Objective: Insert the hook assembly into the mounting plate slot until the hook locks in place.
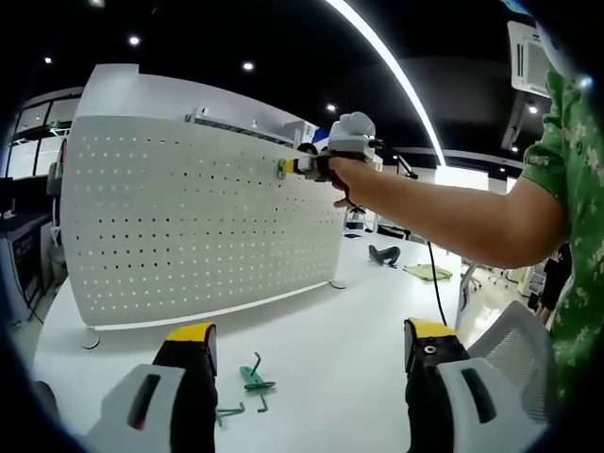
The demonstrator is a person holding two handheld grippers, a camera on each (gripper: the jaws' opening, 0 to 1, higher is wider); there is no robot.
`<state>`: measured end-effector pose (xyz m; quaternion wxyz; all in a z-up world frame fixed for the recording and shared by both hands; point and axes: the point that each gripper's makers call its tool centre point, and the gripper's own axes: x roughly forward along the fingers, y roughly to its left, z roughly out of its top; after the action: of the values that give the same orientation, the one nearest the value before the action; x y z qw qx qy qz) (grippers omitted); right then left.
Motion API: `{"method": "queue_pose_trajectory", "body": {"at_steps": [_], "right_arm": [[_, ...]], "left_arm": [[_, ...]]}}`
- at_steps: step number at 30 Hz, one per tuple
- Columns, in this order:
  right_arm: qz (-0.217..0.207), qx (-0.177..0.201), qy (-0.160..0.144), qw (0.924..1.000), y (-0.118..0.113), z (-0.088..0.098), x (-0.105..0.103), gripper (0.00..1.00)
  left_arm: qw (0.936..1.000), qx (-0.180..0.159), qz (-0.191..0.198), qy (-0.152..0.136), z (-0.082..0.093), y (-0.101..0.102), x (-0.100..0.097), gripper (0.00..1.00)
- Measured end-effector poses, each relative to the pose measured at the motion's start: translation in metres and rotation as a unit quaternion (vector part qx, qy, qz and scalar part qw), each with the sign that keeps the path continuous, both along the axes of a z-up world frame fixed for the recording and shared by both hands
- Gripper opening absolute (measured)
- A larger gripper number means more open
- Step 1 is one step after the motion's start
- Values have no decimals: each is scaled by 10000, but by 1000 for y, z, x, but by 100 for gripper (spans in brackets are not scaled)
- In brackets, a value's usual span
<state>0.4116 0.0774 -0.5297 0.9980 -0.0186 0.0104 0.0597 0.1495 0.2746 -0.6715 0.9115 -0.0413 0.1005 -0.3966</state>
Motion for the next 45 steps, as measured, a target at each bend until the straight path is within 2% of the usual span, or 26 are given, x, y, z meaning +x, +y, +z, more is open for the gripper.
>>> {"method": "queue_pose_trajectory", "body": {"at_steps": [5, 14, 17, 28, 36, 40, 45], "right_arm": [[26, 31, 39, 10000, 2, -4, -2, 4], [24, -24, 11, 10000, 3, -1, -3, 2], [48, 97, 87, 9999, 2, -1, -2, 2], [40, 23, 348, 9994, 2, -1, 0, 1], [52, 28, 390, 9992, 1, -2, 0, 1], [50, -129, 220, 9997, 2, -2, 0, 1], [57, -61, 121, 9999, 1, -2, -2, 2]], "left_arm": [[10000, 10, -9, 1, 0, 0, 0, 83], [10000, 40, -17, -2, 0, 0, -3, 83], [10000, 38, -11, -6, 1, 0, -3, 83], [10000, 27, -14, 11, -1, 0, -2, 83], [10000, 24, -36, -5, 0, -1, -2, 83], [10000, 4, -17, -14, 1, -1, -2, 83], [10000, 3, -12, -7, 0, 0, -3, 83]]}}
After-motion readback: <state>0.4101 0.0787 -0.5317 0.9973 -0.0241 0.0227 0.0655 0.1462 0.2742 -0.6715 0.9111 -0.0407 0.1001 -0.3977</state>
